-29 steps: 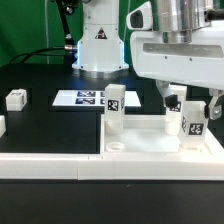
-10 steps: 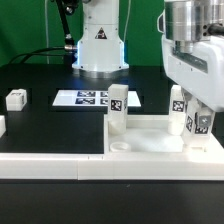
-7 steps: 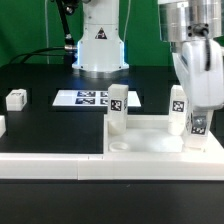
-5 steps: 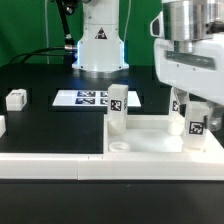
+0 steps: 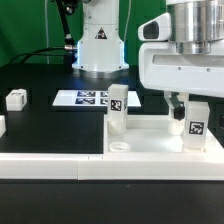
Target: Assemble square table
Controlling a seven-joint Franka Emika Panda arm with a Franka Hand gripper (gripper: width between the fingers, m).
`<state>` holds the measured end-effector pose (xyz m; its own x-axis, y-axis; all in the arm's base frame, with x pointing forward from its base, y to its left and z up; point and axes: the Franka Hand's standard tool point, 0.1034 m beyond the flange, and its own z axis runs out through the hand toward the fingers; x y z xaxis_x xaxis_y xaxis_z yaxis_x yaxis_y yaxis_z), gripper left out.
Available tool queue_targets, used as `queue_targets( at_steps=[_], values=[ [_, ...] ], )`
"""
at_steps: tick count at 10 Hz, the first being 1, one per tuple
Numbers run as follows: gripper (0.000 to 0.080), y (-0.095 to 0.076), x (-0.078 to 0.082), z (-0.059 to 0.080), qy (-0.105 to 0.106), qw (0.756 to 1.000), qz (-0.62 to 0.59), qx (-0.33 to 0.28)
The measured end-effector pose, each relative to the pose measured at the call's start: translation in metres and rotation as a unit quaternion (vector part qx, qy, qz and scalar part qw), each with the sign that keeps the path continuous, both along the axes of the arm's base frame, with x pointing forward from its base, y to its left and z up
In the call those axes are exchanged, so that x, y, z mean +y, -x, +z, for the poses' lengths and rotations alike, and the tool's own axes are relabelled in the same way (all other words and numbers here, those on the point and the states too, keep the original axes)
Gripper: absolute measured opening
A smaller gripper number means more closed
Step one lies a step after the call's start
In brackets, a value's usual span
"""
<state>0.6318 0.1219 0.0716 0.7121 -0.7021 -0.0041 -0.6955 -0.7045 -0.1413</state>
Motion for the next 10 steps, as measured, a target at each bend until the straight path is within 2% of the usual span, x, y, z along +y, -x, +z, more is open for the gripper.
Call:
queue_targets(
  at_steps=[1,2,4,6,7,8,10],
  values=[
    [0.0649,-0.0002,-0.0018,0.0009,0.028,0.991,0.130,-0.004],
    [0.0649,0.0021,-0.0015,-0.0018,0.046,0.970,0.240,-0.006],
    [0.0649,0.0015,-0.0018,-0.0017,0.041,0.977,0.207,-0.006],
    [0.0390,0.0015,-0.0019,-0.0018,0.041,0.977,0.207,-0.006],
    [0.0390,0.0020,-0.0018,-0.0020,0.036,0.986,0.160,-0.001],
    [0.0290,0.0020,-0.0021,-0.0021,0.034,0.990,0.135,0.001],
    [0.0290,0.0017,-0.0027,-0.0018,0.027,0.998,0.054,0.007]
  ],
)
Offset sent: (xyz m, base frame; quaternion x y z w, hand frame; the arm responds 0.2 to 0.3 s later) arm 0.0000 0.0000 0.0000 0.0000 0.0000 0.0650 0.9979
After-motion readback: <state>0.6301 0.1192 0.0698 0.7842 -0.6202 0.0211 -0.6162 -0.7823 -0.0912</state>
